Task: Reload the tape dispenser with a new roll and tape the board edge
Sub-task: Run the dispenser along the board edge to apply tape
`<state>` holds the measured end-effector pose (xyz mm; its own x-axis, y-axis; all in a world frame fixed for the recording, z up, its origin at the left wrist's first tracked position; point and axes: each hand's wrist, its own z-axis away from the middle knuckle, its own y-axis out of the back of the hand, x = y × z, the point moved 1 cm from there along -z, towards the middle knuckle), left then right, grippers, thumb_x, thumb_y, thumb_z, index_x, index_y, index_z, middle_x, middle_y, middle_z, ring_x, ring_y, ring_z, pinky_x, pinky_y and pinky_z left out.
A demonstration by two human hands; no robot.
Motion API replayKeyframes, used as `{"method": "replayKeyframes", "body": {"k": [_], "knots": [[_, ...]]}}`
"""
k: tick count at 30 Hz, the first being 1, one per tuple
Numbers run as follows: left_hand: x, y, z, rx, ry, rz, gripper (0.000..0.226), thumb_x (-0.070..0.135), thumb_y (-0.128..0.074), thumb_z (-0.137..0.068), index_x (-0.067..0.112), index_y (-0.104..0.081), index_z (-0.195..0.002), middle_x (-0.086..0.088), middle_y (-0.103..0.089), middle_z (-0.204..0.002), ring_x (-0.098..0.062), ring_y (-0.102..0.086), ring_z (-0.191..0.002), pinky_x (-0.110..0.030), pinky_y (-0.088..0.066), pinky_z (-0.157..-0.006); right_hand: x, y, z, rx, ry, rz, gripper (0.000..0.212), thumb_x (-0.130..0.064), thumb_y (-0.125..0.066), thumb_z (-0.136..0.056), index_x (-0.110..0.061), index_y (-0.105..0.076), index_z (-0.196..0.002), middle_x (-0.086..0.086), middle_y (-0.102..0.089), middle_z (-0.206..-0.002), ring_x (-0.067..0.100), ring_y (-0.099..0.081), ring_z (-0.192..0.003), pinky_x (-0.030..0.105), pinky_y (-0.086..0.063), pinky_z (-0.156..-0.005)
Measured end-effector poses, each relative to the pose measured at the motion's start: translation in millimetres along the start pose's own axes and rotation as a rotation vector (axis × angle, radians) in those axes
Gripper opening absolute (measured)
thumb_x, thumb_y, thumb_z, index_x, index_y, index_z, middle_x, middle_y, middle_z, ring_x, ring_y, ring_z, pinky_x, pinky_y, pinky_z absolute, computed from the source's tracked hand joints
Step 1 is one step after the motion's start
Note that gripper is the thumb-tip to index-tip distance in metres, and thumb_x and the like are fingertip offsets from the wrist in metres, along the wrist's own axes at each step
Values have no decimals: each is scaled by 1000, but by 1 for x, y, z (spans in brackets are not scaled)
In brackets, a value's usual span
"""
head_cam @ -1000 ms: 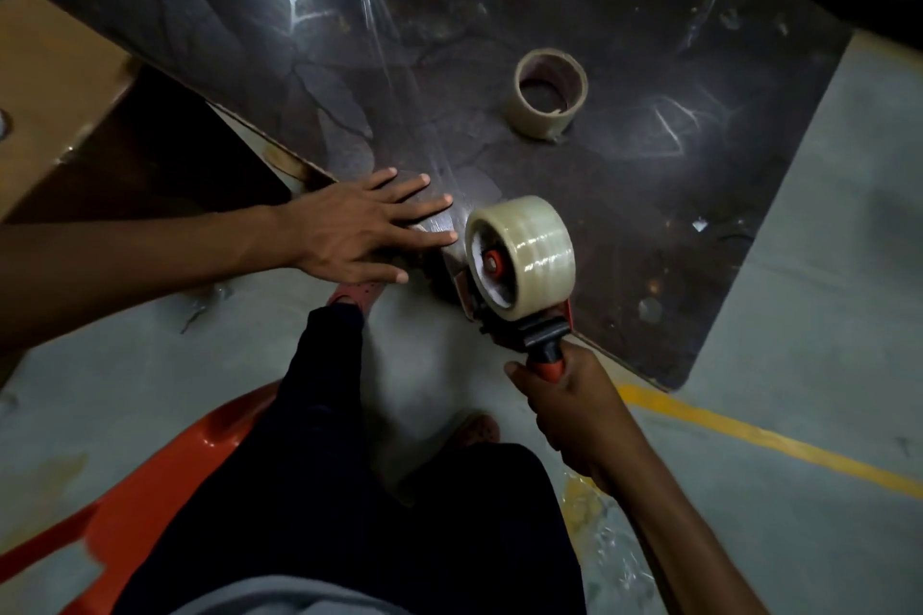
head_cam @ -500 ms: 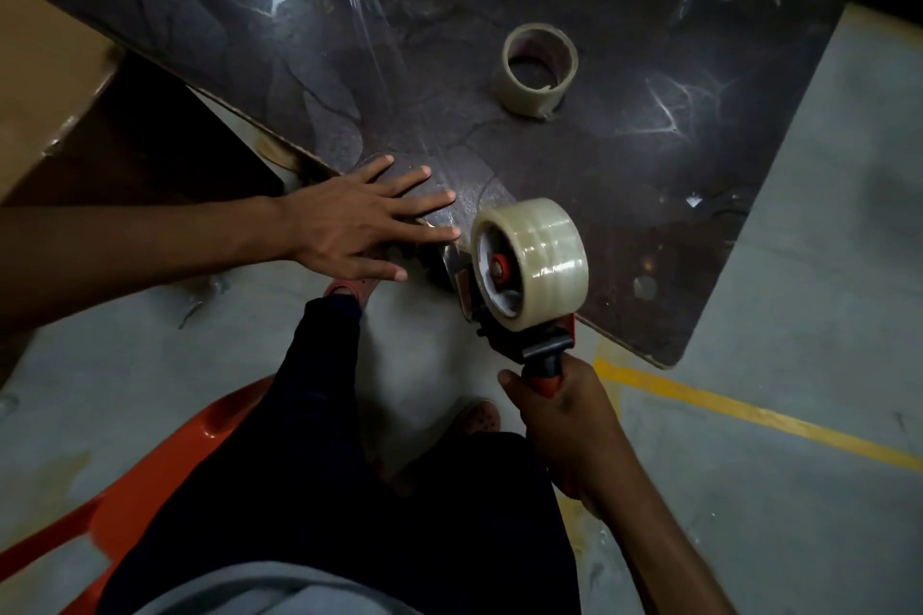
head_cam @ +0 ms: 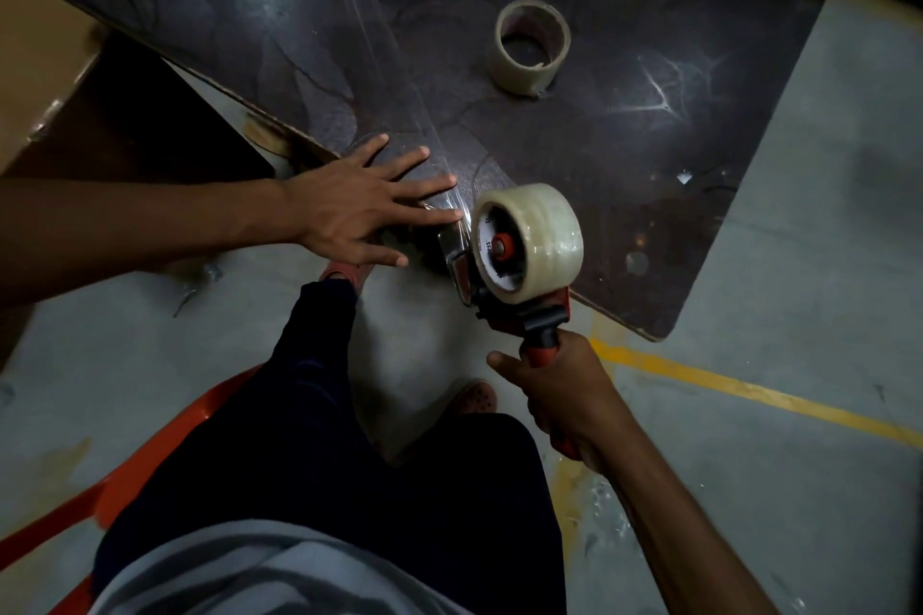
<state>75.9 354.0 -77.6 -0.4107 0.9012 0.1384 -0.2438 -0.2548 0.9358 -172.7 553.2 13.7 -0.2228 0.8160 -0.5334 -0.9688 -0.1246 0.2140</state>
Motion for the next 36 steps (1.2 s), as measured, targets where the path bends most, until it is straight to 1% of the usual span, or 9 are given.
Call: {"method": "replayKeyframes", "body": {"k": [3, 9, 13, 18, 22, 28, 30, 32, 36], "knots": [[1, 0, -1, 0, 4, -5, 84, 75, -35, -98, 53, 14, -162, 3, 10, -179, -43, 5, -163, -73, -6, -124, 3, -3, 0, 30, -28, -38, 48, -13, -70, -100, -32, -47, -62, -9, -41, -33, 3, -39, -25, 23, -31, -42], [2, 2, -1, 14, 0, -8, 85, 77, -32, -95, 59, 27, -153, 2, 7, -179, -43, 3, -163, -73, -8, -124, 4, -15, -9, 52, -68, -14, 37, -17, -69, -101, -23, -54, -68, -10, -43, -35, 2, -39, -24, 18, -33, -33], [4, 2, -1, -2, 16, -45, 85, 77, -34, -96, 55, 19, -159, 3, 7, -179, -43, 3, -163, -74, -10, -125, 5, -26, -16, 89, -88, -17, 47, -20, -70, -100, -18, -41, -62, -1, -40, -45, 13, -37, -29, 26, -34, -42], [4, 4, 1, -16, 30, -64, 88, 78, -33, -96, 48, 14, -164, 2, 5, -180, -44, 0, -163, -75, -15, -123, 33, -41, -1, 129, -221, -67, 34, -15, -68, -100, -13, -54, -69, 3, -45, -47, 14, -37, -30, 21, -29, -38], [8, -3, 1, 6, 38, -60, 89, 83, -26, -94, 45, 12, -165, 0, 6, -180, -45, 1, -163, -77, -12, -122, 62, -54, 23, 185, -297, -372, 38, -16, -66, -102, -14, -54, -67, -1, -41, -41, 13, -35, -29, 18, -27, -37], [10, 3, 2, -30, 56, -13, 93, 88, -20, -91, 42, 13, -166, 0, 7, -179, -43, 5, -163, -77, -12, -122, 25, -51, 12, 96, -212, -494, 34, -40, -71, -98, -15, -54, -83, 3, -40, -51, 15, -35, -35, 20, -29, -42], [10, 6, 2, -41, 58, -7, 92, 88, -19, -92, 42, 12, -166, 1, 6, -180, -42, 4, -163, -76, -13, -123, 18, -50, 12, 61, -190, -568, 41, -49, -70, -96, -16, -52, -80, 2, -37, -49, 16, -34, -35, 20, -28, -43], [10, 7, 1, -37, 55, 10, 90, 87, -17, -93, 42, 9, -167, 2, -1, -180, -41, -2, -164, -74, -16, -123, 11, -49, 8, 49, -167, -726, 51, -61, -65, -92, -19, -46, -69, 1, -32, -47, 14, -31, -33, 18, -25, -41], [6, 2, -4, 63, 102, 48, 86, 83, -22, -95, 41, -2, -168, 3, -13, -178, -36, -13, -163, -73, -20, -122, -18, -23, -27, 46, -50, -1115, 59, -79, -45, -81, -21, -49, -71, -4, -27, -46, 8, -26, -28, 14, -22, -34]]}}
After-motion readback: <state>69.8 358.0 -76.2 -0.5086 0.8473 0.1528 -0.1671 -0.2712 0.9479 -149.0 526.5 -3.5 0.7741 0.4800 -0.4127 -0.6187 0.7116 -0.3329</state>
